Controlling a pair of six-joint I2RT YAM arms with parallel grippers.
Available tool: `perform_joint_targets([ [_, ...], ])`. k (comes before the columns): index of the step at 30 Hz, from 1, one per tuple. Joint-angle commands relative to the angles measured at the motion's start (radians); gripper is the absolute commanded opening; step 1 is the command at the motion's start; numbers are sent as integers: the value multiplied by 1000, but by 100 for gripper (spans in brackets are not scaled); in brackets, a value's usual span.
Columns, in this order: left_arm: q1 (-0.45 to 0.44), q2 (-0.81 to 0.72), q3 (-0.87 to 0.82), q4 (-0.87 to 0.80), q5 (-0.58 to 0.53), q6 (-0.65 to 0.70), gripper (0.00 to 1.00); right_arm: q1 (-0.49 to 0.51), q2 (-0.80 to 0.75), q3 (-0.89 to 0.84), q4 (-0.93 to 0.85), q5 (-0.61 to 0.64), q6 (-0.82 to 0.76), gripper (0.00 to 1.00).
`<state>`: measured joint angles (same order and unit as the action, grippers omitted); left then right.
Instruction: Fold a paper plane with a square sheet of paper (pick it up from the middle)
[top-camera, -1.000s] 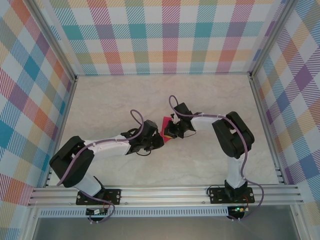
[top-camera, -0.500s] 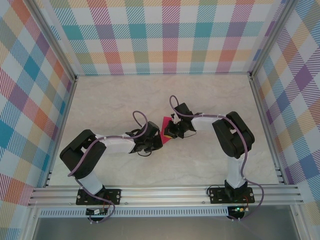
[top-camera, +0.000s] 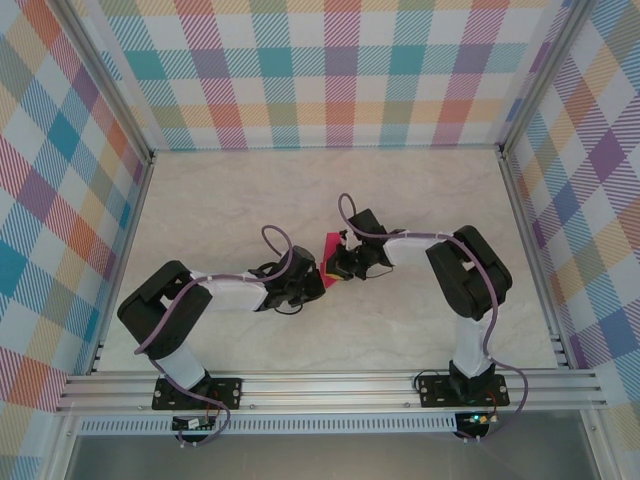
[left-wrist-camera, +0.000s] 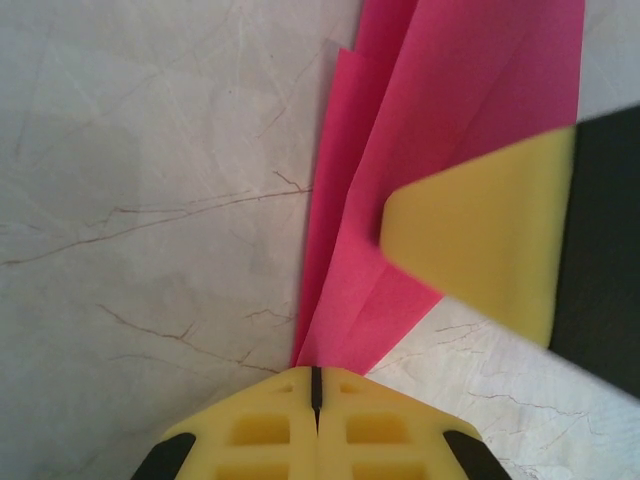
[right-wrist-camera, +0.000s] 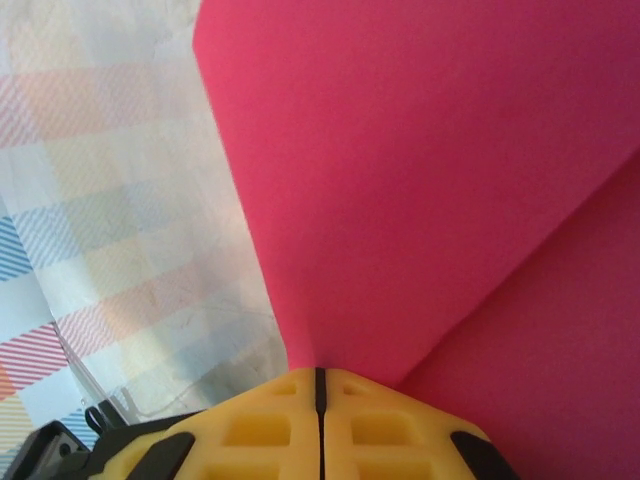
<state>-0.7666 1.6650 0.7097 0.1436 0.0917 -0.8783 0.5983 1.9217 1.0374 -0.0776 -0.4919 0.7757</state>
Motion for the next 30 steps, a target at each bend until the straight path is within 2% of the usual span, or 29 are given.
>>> perform_joint_targets([
  [1,11,21,-41,-48,2,-14,0,15,-22,-31,23,-39,7,6],
  [7,11,21,-44,-47,6,-14,0,21,-3,-31,-15,-44,-25,6],
  [14,10,14,-61,-58,23,-16,0,5,26,49,-134,73,-118,5],
  [24,12,-9,-102,-61,50,-19,0,-83,90,102,-111,100,-161,5],
  [30,11,-13,-98,-56,61,-16,0,-136,55,151,-155,127,-186,7],
])
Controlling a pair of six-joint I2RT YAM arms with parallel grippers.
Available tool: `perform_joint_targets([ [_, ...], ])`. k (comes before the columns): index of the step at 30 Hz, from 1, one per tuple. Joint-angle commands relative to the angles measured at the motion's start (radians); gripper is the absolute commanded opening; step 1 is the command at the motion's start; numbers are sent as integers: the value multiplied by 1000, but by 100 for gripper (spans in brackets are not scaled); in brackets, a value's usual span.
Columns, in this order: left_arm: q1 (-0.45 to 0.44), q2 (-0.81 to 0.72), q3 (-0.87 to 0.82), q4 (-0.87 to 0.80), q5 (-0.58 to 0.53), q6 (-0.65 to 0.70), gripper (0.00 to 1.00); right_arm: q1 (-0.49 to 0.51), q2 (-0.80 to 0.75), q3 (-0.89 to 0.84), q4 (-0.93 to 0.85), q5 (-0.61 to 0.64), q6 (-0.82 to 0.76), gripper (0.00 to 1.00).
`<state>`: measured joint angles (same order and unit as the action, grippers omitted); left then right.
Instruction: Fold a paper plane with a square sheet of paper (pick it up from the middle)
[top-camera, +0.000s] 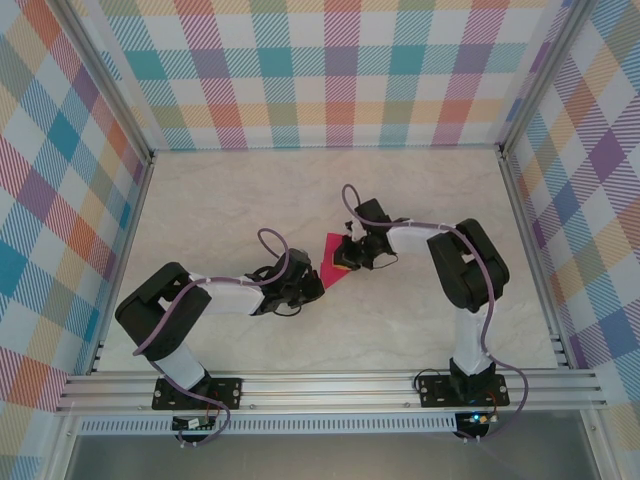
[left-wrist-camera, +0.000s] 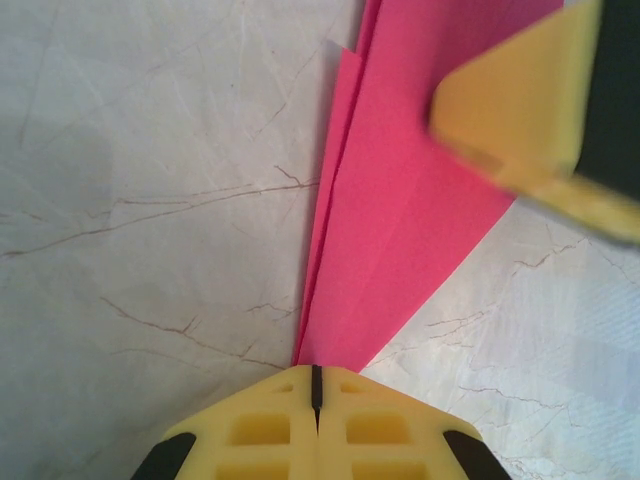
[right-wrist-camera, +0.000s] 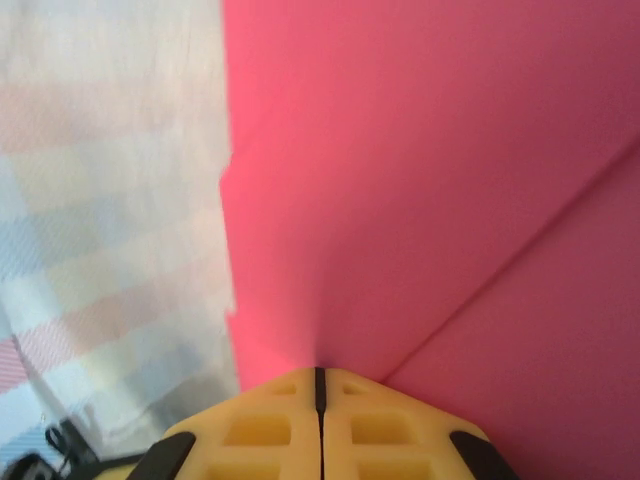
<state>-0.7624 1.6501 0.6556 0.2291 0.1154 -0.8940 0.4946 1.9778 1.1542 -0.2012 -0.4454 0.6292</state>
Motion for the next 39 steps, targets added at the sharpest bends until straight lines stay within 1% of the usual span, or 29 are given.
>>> perform_joint_targets([
  [1,7,1,-41,-142,40,4,0,-33,-15,46,-43,93,-44,7],
  [3,6,-1,-28,-144,47,10,0,-33,-40,55,-58,96,-45,8],
  [6,6,-23,6,-160,58,22,1,-33,-95,28,-58,94,-30,13],
  [10,9,-97,72,-218,44,56,17,-33,-181,-66,-27,90,11,28],
  [13,16,-157,110,-278,15,90,31,-33,-216,-126,12,54,45,38],
  [17,41,-210,118,-338,-29,112,41,-29,-216,-161,67,-8,83,44],
  [24,94,-228,89,-350,-27,107,54,-8,-150,-123,108,-69,80,43],
  [31,136,-253,46,-339,-35,101,71,4,-81,-82,139,-93,79,39],
  [35,165,-272,23,-331,-33,102,76,7,-57,-73,174,-114,73,36],
  [39,196,-285,-6,-306,-7,101,81,7,-24,-58,181,-114,72,33],
])
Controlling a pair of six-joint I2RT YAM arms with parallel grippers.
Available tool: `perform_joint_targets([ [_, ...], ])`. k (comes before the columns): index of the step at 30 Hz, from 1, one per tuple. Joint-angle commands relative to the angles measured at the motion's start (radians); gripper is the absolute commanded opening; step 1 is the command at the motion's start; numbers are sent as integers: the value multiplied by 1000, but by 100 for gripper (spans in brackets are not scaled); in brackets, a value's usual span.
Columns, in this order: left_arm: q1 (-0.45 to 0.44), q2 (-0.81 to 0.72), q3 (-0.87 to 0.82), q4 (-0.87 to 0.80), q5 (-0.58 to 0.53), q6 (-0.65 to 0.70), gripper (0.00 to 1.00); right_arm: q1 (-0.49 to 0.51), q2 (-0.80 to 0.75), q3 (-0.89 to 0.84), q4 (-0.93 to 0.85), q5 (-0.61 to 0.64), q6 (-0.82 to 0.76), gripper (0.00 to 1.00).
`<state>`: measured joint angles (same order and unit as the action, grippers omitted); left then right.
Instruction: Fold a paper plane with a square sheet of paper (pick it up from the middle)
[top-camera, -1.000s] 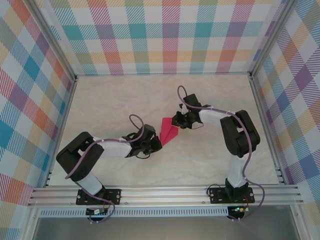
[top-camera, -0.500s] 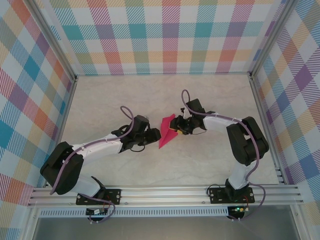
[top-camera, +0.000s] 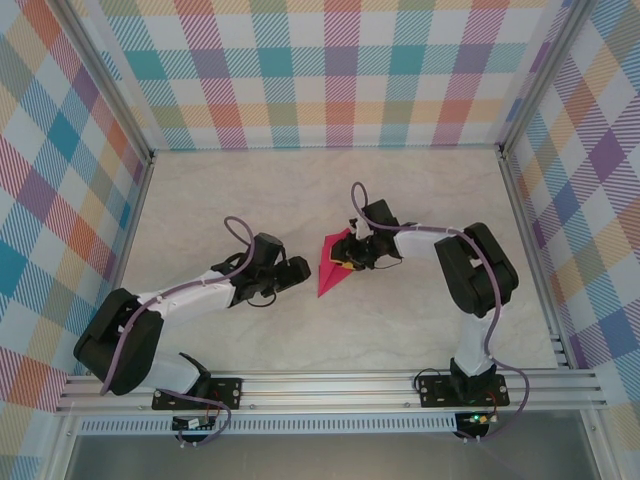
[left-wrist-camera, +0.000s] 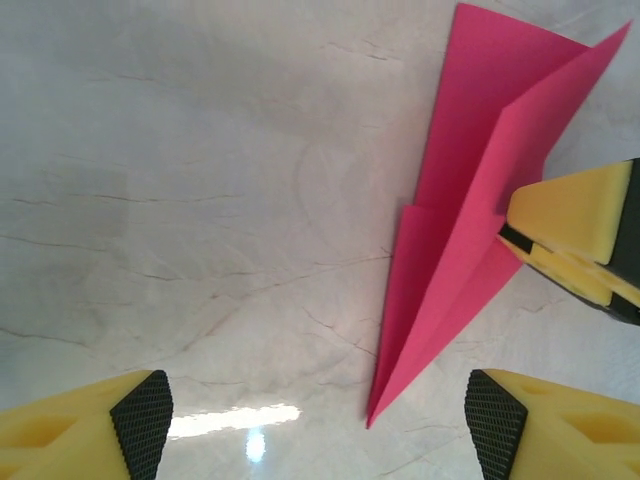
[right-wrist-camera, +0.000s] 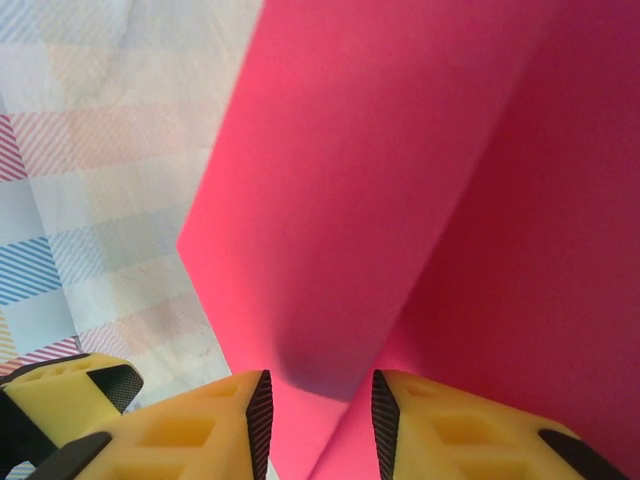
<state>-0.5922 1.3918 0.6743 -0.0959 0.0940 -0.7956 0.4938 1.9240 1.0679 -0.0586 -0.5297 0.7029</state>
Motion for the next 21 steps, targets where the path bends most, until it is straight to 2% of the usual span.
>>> perform_joint_targets([
  [1,35,-27,-30,27,27,3,83,8,37,29,47,-32,-2,32],
  [6,80,-20,-61,74,107,-7,93,9,60,28,86,-36,-3,25],
  [11,115,-28,-91,141,196,-3,97,8,43,17,157,-68,0,10],
  [17,157,-62,-128,245,322,-19,100,6,-68,-12,243,-120,-9,5],
  [21,179,-99,-152,366,414,-52,100,2,-130,-12,289,-197,-1,5],
])
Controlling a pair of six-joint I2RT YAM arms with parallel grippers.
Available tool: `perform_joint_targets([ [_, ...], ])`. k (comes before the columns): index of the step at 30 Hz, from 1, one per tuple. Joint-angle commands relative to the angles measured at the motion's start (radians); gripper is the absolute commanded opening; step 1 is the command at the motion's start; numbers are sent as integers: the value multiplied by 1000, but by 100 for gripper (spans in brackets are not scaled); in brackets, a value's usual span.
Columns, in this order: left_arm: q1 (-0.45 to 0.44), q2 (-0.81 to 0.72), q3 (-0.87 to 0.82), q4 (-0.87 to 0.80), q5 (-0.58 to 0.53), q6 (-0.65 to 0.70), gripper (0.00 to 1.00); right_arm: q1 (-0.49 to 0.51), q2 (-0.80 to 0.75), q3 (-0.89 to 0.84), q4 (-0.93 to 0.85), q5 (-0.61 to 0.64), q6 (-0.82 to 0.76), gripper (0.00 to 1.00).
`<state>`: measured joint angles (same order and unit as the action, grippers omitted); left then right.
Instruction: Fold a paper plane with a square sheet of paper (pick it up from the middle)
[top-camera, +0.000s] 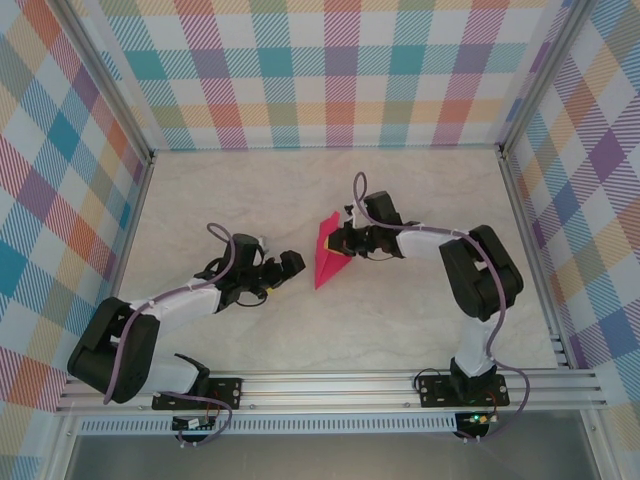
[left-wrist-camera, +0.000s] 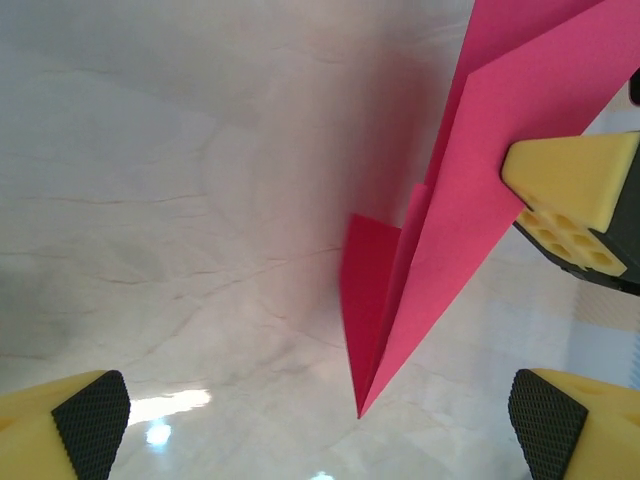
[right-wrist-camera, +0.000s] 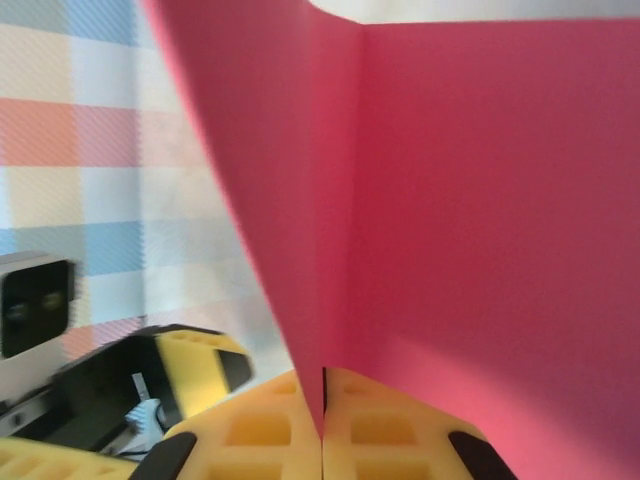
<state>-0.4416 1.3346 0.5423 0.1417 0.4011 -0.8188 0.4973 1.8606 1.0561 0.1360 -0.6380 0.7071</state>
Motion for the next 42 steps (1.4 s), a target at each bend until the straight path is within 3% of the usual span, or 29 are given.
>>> perform_joint_targets([
  [1,30,-49,-24,154,123,-37,100,-3,-76,3,103,-107,3,5],
  [9,35,-39,-16,370,205,-121,100,-3,-98,28,164,-215,116,6],
  [19,31,78,-26,612,257,-290,99,-3,-92,31,263,-247,261,7],
  [25,23,97,-22,622,261,-308,96,-3,-90,39,251,-235,263,7],
  [35,20,96,-28,682,234,-334,64,-2,-79,36,240,-235,267,7],
  [42,20,85,-37,695,207,-298,47,-5,-68,37,208,-223,257,7],
])
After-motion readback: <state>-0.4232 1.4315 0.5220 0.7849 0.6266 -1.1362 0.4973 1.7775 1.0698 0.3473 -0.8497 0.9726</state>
